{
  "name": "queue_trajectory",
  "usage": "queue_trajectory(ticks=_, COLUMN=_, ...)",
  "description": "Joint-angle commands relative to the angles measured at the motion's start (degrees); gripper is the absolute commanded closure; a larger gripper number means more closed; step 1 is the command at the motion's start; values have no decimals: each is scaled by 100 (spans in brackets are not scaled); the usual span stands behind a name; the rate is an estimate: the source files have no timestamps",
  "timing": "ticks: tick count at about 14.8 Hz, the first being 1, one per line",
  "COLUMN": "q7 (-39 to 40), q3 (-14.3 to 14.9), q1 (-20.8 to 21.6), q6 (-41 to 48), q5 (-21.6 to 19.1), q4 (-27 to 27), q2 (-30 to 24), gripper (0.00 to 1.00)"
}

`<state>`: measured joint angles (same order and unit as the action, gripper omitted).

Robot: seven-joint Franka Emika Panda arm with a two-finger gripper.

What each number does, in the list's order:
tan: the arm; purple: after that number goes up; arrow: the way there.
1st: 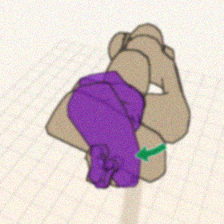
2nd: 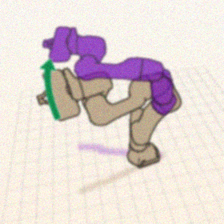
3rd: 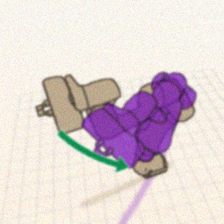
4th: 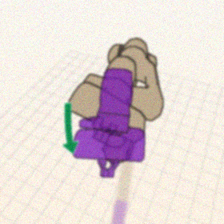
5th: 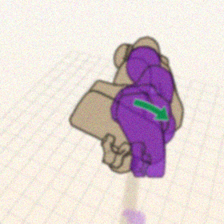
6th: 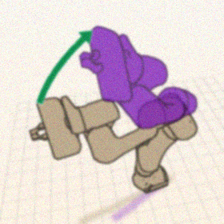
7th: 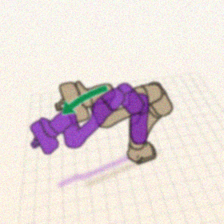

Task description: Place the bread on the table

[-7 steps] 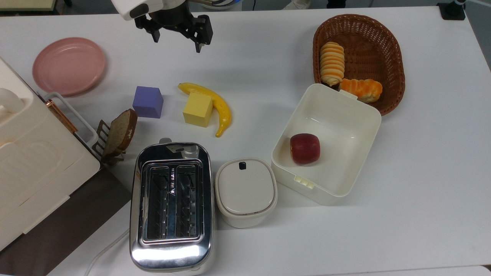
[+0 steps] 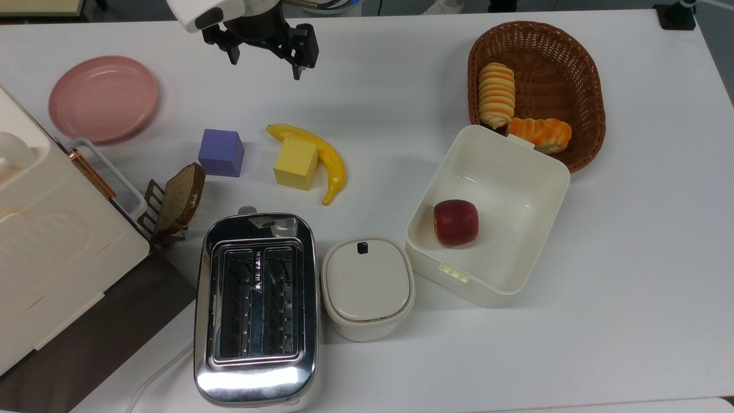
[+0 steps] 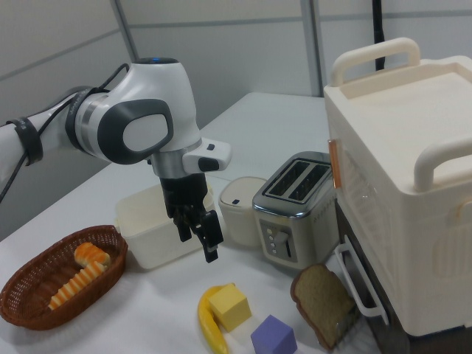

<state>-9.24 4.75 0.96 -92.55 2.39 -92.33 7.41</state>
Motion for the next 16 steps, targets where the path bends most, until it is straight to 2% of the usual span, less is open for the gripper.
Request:
queue_trajectory(ticks=1, q7=106, q3=53, q1=71, q6=-96, q5=-107, q4=-57, q2=-64, gripper=0)
queue_trajectory(ticks=16, q7=97, q3=44, q1=71, q6=-53, q5=-107, q4=-57, q2=-108, gripper=0)
